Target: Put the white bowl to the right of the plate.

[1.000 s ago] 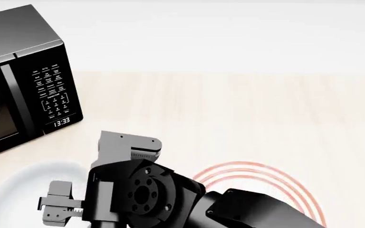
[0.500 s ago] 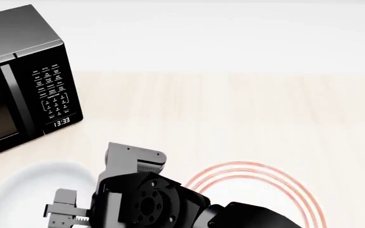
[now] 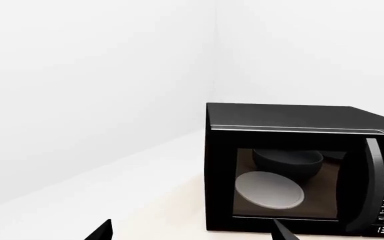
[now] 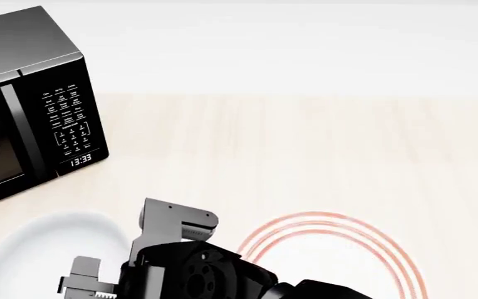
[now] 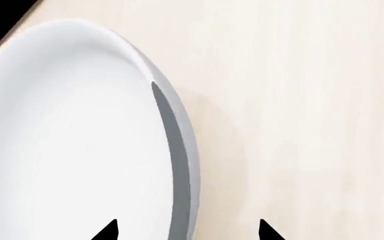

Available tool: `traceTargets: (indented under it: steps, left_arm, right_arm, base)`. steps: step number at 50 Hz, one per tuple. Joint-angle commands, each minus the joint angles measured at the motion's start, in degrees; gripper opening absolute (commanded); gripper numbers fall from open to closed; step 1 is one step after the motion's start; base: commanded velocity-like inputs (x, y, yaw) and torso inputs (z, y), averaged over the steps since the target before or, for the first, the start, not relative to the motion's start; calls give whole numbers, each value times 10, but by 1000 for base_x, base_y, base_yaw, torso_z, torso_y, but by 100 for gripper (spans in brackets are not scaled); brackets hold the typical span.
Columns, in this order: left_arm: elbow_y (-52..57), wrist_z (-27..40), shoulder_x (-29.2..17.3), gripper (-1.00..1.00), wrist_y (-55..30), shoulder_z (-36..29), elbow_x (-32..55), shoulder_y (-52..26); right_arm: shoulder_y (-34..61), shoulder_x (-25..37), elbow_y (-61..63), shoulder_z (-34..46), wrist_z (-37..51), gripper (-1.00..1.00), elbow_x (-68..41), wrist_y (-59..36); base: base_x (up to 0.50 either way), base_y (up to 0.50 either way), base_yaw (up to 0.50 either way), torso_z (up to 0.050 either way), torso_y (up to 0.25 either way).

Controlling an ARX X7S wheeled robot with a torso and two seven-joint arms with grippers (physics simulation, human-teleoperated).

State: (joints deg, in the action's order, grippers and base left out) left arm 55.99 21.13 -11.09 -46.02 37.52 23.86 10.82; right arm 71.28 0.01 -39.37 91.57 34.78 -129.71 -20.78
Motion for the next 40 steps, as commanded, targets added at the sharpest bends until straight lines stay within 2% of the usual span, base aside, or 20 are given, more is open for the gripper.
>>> traceTargets:
  steps: [1, 19, 20, 34, 40]
  left_arm:
    - [2, 2, -1, 100, 6, 6, 9, 7]
    - [3, 9, -5, 100, 12, 9, 22, 13]
    - [4, 9, -5, 100, 12, 9, 22, 14]
    - [2, 16, -9, 100, 17, 9, 29, 18]
    - [0, 18, -11, 100, 16, 10, 35, 17]
  right_arm:
    - [-18, 0, -10, 0, -15, 100, 15, 3]
    - [-26, 0, -3, 0, -13, 100, 30, 6]
    - [-26, 0, -3, 0, -13, -100, 29, 4]
    - [-8, 0, 12, -2, 14, -100, 37, 24]
    - [49, 0, 45, -7, 74, -100, 1, 34]
  base:
    - [0, 0, 0, 0, 0]
    - [0, 0, 0, 0, 0]
    - [0, 0, 0, 0, 0]
    - [0, 0, 0, 0, 0]
    - [0, 0, 0, 0, 0]
